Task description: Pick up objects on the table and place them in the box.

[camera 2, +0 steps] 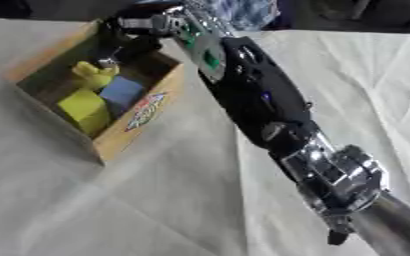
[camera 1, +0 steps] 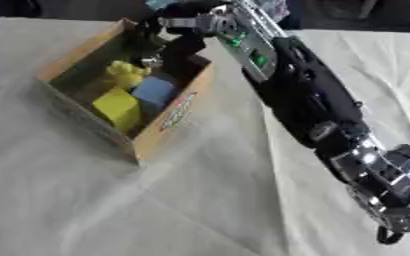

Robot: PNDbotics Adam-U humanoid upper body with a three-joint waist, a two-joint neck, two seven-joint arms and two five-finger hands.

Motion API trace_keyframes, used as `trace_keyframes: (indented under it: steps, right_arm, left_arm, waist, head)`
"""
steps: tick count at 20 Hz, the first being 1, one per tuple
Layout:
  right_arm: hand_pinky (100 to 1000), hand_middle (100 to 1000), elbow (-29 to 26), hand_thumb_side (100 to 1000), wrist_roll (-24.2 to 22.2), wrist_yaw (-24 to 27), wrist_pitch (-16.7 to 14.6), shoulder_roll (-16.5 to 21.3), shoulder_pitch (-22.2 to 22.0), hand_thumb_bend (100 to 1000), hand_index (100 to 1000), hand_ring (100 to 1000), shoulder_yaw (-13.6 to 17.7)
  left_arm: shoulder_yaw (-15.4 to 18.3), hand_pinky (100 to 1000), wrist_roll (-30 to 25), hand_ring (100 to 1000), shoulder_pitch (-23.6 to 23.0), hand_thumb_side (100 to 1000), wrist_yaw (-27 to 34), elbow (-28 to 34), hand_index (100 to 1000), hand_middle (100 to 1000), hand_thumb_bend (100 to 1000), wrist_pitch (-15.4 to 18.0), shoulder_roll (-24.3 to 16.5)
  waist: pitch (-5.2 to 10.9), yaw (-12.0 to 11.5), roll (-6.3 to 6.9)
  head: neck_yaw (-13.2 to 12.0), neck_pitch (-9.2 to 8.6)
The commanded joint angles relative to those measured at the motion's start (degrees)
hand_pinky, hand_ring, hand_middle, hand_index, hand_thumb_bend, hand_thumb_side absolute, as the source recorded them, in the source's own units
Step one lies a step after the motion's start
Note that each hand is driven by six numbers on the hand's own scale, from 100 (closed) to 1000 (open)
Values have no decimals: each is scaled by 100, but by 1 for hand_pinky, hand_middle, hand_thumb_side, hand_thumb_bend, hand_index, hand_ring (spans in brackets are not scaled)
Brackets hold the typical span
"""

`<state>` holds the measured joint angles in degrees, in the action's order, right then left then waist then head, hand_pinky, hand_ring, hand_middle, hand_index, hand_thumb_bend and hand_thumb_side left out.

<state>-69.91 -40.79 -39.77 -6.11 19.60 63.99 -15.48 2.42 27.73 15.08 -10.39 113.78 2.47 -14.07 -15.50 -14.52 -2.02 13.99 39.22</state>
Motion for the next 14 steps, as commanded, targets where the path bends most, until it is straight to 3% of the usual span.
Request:
trace_keyframes:
  steps: [1,9,14]
  right_arm:
    - [931,820,-780,861,93,734,227,411,-20,100,996,885,180]
    - [885,786,-2996,746,795,2732,1281,1178,-895,100,983,819,628]
    - [886,778,-3899,702,1451,3421,1518,1478,-1487,100,977,820,912]
  left_arm:
    - [68,612,45,847,22,935,-35,81,667,1000,227,5,-99]
    - [107,614,246,848,14,947,-22,81,675,1000,241,2,-139]
    - [127,617,413,848,34,953,-11,81,682,1000,261,48,-159]
  waist:
    - [124,19,30]
    - [113,110,67]
    - [102,147,104]
  head:
    - [-69,-10]
    - [-254,-5]
    - [-324,17]
